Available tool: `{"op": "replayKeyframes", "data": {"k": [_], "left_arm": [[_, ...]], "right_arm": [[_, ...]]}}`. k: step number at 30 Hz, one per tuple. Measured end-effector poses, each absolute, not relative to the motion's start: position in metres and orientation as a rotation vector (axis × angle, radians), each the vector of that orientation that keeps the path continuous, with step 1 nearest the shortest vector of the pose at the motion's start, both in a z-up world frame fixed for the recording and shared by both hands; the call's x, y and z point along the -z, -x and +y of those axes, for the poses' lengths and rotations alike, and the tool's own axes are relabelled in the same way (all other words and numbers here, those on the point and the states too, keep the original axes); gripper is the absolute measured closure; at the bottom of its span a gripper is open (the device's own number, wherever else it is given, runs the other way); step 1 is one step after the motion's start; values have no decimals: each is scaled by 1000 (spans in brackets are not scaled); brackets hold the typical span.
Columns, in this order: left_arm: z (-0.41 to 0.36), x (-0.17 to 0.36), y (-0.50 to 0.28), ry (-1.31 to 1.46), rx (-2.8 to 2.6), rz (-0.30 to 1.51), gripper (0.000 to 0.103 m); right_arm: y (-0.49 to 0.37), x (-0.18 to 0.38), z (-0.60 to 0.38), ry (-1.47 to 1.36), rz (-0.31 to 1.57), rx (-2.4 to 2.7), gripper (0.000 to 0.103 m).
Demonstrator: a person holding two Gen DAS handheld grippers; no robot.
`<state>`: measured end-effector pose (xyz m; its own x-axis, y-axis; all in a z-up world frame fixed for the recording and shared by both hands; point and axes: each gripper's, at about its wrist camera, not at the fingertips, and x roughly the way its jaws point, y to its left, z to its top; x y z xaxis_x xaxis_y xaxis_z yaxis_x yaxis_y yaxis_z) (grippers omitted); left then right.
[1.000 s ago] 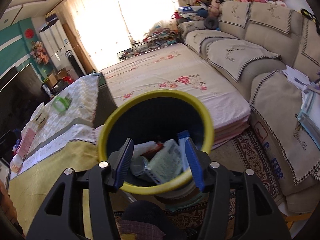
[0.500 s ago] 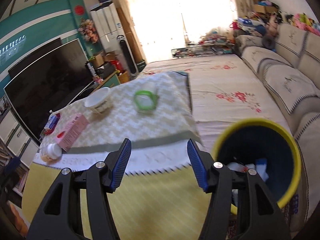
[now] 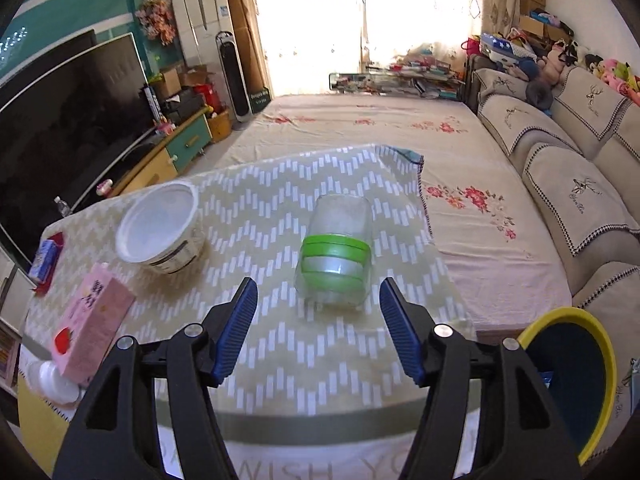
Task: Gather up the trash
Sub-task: 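Reach the right tool to the clear green-lidded jar and grasp it, then carry the jar over the bin and open the right tool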
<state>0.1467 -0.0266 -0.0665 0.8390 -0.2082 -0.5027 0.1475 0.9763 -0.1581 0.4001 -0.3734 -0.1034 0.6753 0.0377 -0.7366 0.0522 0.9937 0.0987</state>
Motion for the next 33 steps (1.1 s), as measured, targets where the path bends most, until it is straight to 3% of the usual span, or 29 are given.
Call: {"op": "replayKeyframes", "data": {"k": [12,15,20,33], "left_arm": [[-6,74,-153,158,171,558,12],[-6,76,-154,159,171,562,12],[-7,76,-154,159,170,562,12],[-16,74,-148,144,189,558,12]], "right_arm": [[-446,132,-374,-98,902,95,43],[-450,136,-375,-96,910,99,53],[-448,136,-378,-99,908,87,54],[-348,96,-382,-131,806,-81,55]]}}
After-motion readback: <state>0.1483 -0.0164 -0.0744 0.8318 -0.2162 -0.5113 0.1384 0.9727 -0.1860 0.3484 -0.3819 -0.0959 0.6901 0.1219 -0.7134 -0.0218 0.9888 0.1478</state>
